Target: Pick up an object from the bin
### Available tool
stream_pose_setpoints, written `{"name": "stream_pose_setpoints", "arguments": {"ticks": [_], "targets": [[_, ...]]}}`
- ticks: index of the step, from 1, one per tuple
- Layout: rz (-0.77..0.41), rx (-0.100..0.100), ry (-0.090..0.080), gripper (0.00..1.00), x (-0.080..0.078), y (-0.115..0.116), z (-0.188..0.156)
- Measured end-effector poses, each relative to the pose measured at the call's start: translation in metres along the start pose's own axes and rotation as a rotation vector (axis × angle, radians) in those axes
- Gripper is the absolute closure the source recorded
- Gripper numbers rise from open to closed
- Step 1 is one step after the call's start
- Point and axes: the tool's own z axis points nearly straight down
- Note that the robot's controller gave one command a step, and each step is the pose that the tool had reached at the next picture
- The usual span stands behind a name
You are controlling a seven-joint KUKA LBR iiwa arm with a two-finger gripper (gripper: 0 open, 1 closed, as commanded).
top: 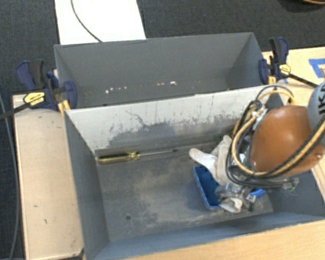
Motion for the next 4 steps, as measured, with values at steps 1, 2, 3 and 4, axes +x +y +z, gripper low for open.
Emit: {"name": "stream_pose_setpoints", "arguments": {"ticks": [1, 2, 3, 4], "targets": [[0.012, 0.001, -0.004, 1.00, -0.013, 0.000, -0.008], [0.009, -0.011, 0.004, 1.00, -0.013, -0.001, -0.031], [-0.194, 0.000, -0.004, 1.00, -0.015, -0.012, -0.073], [-0.014, -0.006, -0.002, 1.00, -0.028, -0.014, -0.147]]}}
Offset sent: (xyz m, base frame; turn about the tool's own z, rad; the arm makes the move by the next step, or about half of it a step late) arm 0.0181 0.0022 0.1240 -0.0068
